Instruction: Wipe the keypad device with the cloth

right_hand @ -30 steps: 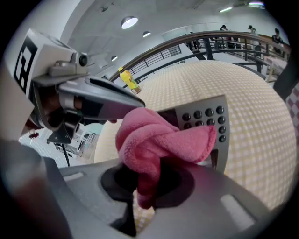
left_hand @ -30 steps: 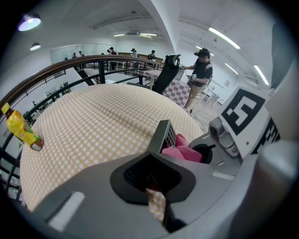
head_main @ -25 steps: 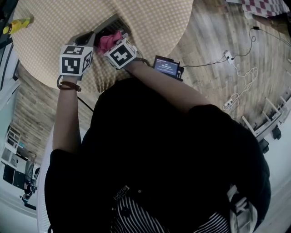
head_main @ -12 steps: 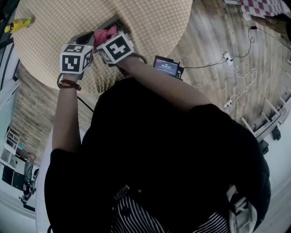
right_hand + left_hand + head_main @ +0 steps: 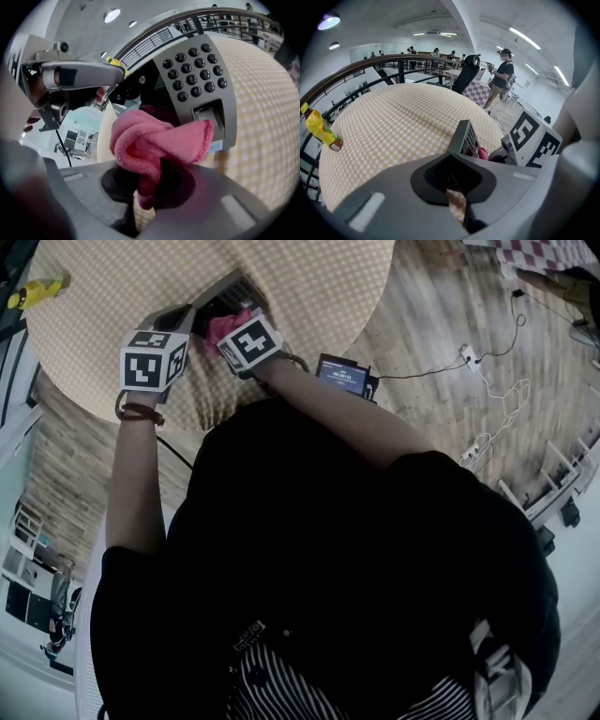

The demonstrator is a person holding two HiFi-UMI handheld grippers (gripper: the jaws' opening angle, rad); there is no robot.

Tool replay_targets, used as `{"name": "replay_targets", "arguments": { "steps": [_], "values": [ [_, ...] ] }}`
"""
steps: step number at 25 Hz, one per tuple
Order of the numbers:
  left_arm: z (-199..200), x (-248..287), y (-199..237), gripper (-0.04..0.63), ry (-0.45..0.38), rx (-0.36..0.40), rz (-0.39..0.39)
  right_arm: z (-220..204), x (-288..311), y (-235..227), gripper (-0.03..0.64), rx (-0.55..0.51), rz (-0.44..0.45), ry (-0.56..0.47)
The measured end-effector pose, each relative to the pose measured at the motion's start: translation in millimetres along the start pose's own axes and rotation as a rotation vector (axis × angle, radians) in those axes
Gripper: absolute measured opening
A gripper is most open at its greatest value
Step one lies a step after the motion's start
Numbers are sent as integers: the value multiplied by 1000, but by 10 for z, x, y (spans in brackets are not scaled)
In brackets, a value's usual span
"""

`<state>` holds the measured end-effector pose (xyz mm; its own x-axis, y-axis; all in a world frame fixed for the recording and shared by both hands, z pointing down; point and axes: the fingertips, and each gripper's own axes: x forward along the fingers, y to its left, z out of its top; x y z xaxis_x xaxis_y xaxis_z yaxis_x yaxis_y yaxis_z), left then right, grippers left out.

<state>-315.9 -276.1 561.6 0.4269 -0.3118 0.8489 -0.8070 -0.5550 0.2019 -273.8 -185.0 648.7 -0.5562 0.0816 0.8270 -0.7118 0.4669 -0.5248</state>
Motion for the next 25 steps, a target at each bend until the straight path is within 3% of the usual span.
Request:
{"name": "replay_targets", "arguments": {
  "steps": [9, 17, 25],
  "values": [
    [-1, 2, 11, 3, 0, 0, 12, -20, 1, -3, 63, 13, -1, 23],
    [8, -8, 4, 3, 6, 19, 13, 641, -369, 315, 63, -88, 16, -138],
    [7, 9, 4, 3, -2, 6, 13, 577, -314, 242, 63, -61, 12, -134]
  ]
}}
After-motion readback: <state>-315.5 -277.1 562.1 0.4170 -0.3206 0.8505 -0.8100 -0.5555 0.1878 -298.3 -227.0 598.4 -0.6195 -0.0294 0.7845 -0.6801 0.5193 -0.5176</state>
